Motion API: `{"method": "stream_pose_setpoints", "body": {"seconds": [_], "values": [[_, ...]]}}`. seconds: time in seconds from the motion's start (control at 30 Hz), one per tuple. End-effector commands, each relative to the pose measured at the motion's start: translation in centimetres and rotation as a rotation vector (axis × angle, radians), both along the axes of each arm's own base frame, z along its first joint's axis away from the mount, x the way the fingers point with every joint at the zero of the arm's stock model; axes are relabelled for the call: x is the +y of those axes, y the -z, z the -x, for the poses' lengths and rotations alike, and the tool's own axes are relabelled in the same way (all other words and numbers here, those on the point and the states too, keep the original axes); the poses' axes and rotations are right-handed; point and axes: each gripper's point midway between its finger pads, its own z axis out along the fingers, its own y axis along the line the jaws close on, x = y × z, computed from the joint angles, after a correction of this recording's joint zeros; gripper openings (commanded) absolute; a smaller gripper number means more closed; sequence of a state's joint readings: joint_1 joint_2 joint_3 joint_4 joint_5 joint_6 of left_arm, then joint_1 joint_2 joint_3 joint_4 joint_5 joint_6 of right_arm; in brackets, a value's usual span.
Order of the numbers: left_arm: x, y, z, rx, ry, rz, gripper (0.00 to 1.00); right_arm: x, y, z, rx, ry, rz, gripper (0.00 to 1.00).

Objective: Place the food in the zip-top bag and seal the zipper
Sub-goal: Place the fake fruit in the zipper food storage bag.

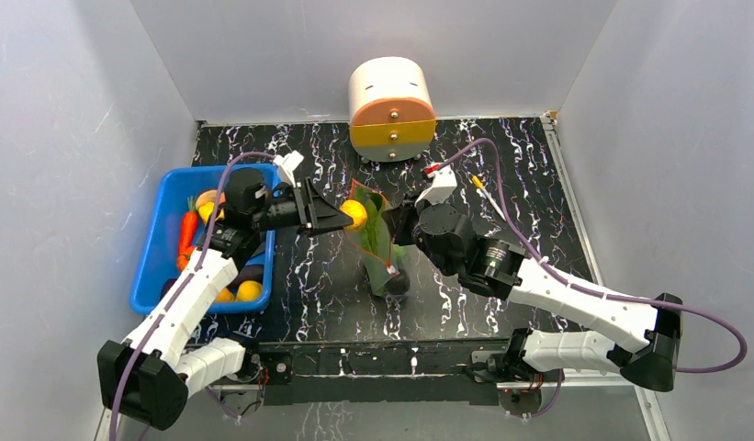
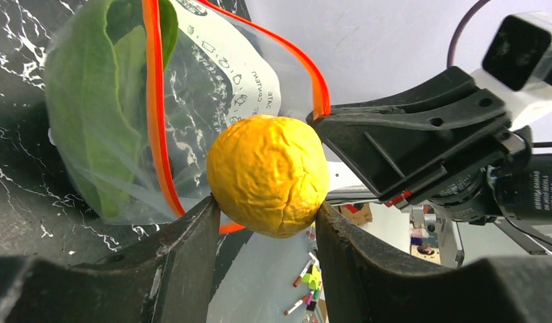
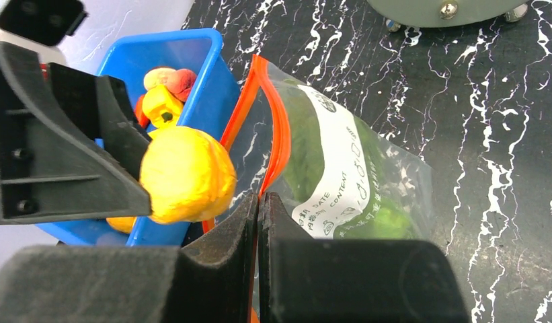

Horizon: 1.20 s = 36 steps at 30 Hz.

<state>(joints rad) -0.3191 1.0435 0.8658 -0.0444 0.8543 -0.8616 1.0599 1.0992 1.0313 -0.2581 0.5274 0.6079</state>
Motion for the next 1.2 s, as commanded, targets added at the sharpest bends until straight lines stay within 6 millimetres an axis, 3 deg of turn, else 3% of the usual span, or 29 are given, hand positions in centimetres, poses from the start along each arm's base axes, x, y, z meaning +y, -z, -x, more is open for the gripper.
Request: {"method": "stream_pose_setpoints", "body": {"seconds": [0.0, 0.33, 0.47, 0.67, 0.87, 1.17], "values": [[-1.2, 0.4, 0.1, 0.008, 0.02, 0.0, 0.34, 0.8, -4.3, 0.0, -0.065, -0.017, -0.135, 0.0], [-2.1, 2.5, -0.6, 0.026, -0.008, -0.169, 0.41, 0.4, -3.9, 0.3, -0.065, -0.022, -0.14, 0.0], [-2.4, 2.4, -0.4, 0.013, 0.007, -0.177, 0.6, 0.5, -3.7, 0.4, -0.062, -0.025, -0.142, 0.0], [-2.3, 1.5, -0.4, -0.021, 0.013, -0.188, 0.76, 0.5, -3.9, 0.3, -0.067, -0.022, -0.146, 0.0], [-1.3, 1.1, -0.8, -0.06, -0.03, -0.25, 0.76, 0.1, -3.8, 0.3, -0.063, -0.01, -0.139, 0.0], [0.5, 3.2, -1.0, -0.046, -0.073, -0.392, 0.66, -0.4, -4.4, 0.5, -0.072, -0.003, -0.163, 0.0]]}}
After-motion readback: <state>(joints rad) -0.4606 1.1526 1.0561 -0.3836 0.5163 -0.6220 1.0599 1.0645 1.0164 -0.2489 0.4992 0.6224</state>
